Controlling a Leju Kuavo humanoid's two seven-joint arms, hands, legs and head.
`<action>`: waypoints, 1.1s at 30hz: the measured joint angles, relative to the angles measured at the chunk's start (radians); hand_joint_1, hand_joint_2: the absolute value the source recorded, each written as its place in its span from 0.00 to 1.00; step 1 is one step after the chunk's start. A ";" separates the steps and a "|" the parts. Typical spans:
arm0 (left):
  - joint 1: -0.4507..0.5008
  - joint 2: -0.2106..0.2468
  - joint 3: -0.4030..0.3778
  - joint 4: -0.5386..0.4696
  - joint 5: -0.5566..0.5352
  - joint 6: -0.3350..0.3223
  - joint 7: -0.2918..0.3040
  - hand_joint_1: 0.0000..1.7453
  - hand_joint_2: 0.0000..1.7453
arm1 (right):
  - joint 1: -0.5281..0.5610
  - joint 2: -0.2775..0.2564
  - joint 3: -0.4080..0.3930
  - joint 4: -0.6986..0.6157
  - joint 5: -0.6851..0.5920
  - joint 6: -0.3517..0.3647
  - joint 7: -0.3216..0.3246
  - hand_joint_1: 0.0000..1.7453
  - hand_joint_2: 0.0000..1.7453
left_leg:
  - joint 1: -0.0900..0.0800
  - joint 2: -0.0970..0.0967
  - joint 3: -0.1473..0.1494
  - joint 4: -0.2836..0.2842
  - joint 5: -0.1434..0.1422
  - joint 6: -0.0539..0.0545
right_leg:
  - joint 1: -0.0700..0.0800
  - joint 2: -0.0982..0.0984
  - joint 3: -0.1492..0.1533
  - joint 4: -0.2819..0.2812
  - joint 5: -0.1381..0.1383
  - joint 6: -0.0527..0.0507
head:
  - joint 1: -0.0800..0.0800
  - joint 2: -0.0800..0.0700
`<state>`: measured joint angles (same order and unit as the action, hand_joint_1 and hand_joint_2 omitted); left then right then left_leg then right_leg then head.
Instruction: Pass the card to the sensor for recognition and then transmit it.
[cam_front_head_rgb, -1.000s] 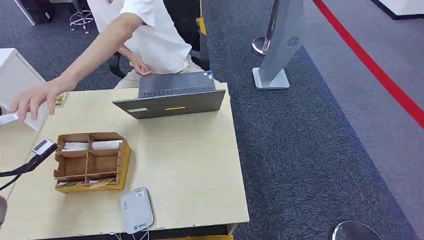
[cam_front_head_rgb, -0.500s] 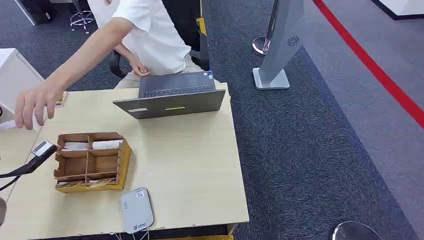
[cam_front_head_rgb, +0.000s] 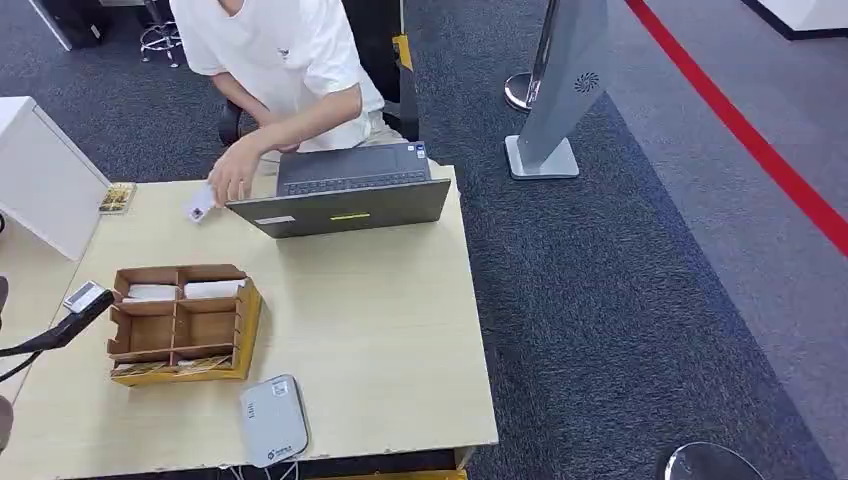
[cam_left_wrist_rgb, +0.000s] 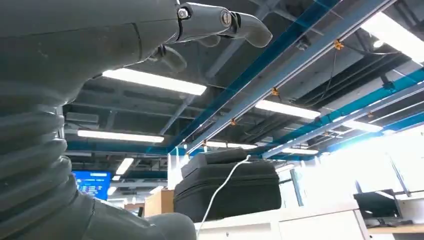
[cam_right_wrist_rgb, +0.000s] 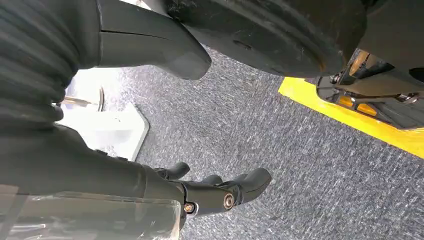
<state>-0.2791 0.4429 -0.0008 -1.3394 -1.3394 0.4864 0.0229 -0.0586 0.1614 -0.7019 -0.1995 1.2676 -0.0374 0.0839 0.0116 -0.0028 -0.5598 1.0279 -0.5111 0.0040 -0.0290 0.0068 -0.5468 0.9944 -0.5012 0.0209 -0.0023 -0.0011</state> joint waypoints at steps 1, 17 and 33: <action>0.003 0.000 0.000 0.000 0.003 0.002 0.000 0.00 1.00 | 0.000 0.000 0.000 0.000 0.000 -0.001 0.000 0.00 1.00 | 0.000 0.000 0.000 0.000 0.000 0.000 | 0.000 0.000 0.000 0.000 0.000 0.000 | 0.000 0.000; 0.464 -0.146 -0.182 -0.418 -0.100 0.044 0.059 0.00 1.00 | 0.010 0.000 -0.038 0.000 -0.054 -0.036 0.009 0.00 1.00 | -0.001 0.004 0.001 0.000 -0.006 0.003 | -0.001 0.005 0.000 -0.003 -0.002 0.001 | 0.000 0.000; 0.555 -0.137 -0.364 -0.513 -0.039 -0.035 0.190 0.00 1.00 | 0.010 0.000 -0.062 0.001 -0.044 -0.050 0.011 0.00 1.00 | 0.000 0.004 0.002 0.000 -0.006 0.002 | 0.000 0.003 0.002 -0.002 -0.002 0.001 | 0.000 0.000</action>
<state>0.2757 0.3056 -0.3651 -1.8525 -1.3783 0.4518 0.2128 -0.0481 0.1617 -0.7637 -0.1984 1.2241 -0.0870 0.0954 0.0113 0.0007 -0.5577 1.0279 -0.5172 0.0063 -0.0292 0.0098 -0.5451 0.9919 -0.5037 0.0220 -0.0023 -0.0008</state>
